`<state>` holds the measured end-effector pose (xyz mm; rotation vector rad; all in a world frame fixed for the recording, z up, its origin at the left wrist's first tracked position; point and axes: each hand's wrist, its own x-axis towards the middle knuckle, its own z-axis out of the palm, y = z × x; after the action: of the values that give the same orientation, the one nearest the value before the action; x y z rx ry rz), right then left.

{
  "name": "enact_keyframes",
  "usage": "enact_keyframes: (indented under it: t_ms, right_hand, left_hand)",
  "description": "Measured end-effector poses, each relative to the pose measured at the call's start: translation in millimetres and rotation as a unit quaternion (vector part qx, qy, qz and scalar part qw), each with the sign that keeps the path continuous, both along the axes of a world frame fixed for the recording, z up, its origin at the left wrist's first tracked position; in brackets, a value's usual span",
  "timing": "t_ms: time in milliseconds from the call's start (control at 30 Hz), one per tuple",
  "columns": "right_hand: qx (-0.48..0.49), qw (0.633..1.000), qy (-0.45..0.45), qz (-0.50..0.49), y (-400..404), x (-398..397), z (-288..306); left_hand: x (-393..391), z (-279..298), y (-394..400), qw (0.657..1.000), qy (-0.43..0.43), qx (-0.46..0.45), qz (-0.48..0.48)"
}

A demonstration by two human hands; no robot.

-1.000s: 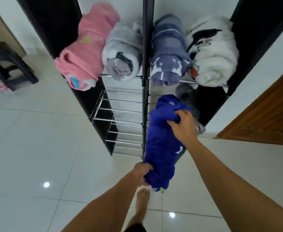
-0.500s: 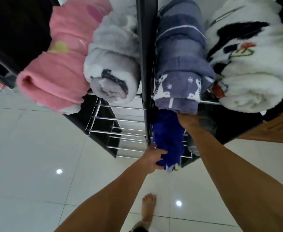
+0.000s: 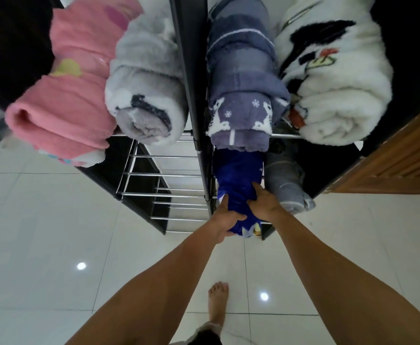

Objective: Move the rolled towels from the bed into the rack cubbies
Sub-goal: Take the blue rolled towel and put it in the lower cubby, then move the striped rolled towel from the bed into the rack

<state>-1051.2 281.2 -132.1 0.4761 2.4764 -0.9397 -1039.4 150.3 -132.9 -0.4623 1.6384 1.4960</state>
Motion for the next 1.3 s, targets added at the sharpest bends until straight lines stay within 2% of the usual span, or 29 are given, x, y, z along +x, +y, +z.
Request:
enact_keyframes:
  t_ms: [100, 267, 400, 600, 733, 800, 867, 1033, 1100, 1233, 1300]
  right_hand:
    - [-0.026, 0.999, 0.020, -0.029, 4.9, 26.8, 8.9]
    - [-0.060, 0.995, 0.030, -0.078, 11.9, 99.9, 20.1]
    - [-0.055, 0.988, 0.002, -0.145, 35.4, 184.2, 12.3]
    - [-0.077, 0.954, -0.014, -0.291, 86.9, 330.1, 15.7]
    - [-0.122, 0.888, 0.045, -0.441, 91.0, 445.9, 33.2]
    - [-0.139, 0.825, 0.100, -0.539, 77.3, 503.6, 43.0]
    - [-0.148, 0.741, 0.155, -0.636, 52.6, 558.4, 47.2]
    - [-0.189, 0.484, 0.244, -0.819, -49.2, 687.4, 37.8]
    - [-0.201, 0.394, 0.253, -0.861, -103.1, 732.3, 35.9]
    - [-0.167, 0.225, 0.292, -0.914, -199.7, 815.2, 40.3]
    - [-0.144, 0.140, 0.316, -0.928, -244.4, 852.2, 45.8]
  left_hand:
    - [13.5, 11.5, -1.3, 1.000, 0.015, -0.011, -0.017]
    - [51.1, 13.2, 3.3, 0.991, 0.052, -0.090, -0.080]
    - [96.3, 32.5, 12.8, 0.973, 0.085, -0.120, -0.176]
    - [177.5, 70.3, 36.5, 0.918, 0.161, -0.138, -0.336]
    - [236.0, 96.1, 78.0, 0.845, 0.222, -0.127, -0.470]
    - [272.1, 110.6, 105.4, 0.796, 0.253, -0.105, -0.540]
    - [317.0, 124.0, 128.1, 0.750, 0.272, -0.066, -0.599]
    - [461.7, 134.6, 143.1, 0.668, 0.222, 0.044, -0.708]
    - [519.4, 129.0, 124.2, 0.619, 0.197, 0.067, -0.757]
    - [627.4, 112.7, 80.5, 0.495, 0.151, 0.078, -0.852]
    - [675.4, 105.7, 57.4, 0.451, 0.128, 0.074, -0.880]
